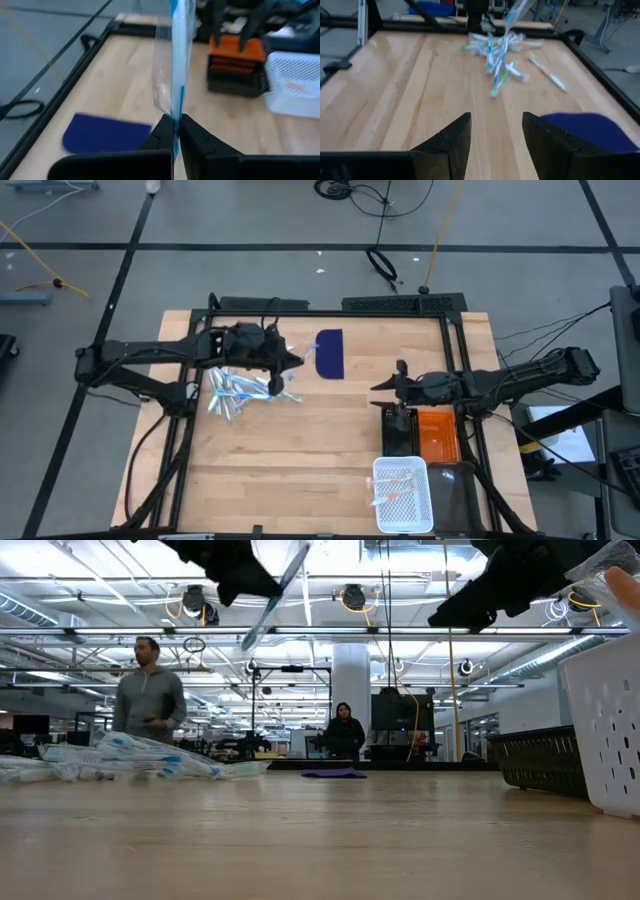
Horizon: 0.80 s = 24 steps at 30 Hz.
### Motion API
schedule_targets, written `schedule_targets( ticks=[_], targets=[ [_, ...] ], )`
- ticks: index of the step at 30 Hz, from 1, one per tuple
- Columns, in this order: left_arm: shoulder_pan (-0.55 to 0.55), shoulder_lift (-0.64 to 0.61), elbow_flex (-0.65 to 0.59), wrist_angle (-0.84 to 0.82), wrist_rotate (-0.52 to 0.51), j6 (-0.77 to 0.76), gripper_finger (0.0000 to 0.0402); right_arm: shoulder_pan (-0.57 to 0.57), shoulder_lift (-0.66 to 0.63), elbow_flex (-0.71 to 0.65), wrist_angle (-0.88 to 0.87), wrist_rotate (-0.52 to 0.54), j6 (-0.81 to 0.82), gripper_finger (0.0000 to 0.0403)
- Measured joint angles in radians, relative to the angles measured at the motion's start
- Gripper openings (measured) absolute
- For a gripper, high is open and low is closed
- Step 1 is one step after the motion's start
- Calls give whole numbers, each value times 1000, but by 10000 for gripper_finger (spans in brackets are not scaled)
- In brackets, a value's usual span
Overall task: Pick & Place Toothbrushes
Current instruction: Put the blue toothbrush into the black basket
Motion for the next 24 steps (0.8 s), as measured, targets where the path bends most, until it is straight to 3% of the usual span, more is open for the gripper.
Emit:
schedule_targets(
  ticks=[9,24],
  targets=[
    [-99,71,0,168,-27,-4,7,0,0,0,146,0,-4,169],
    [-176,315,1,600,-29,23,8,0,0,0,278,3,-12,169]
  ],
)
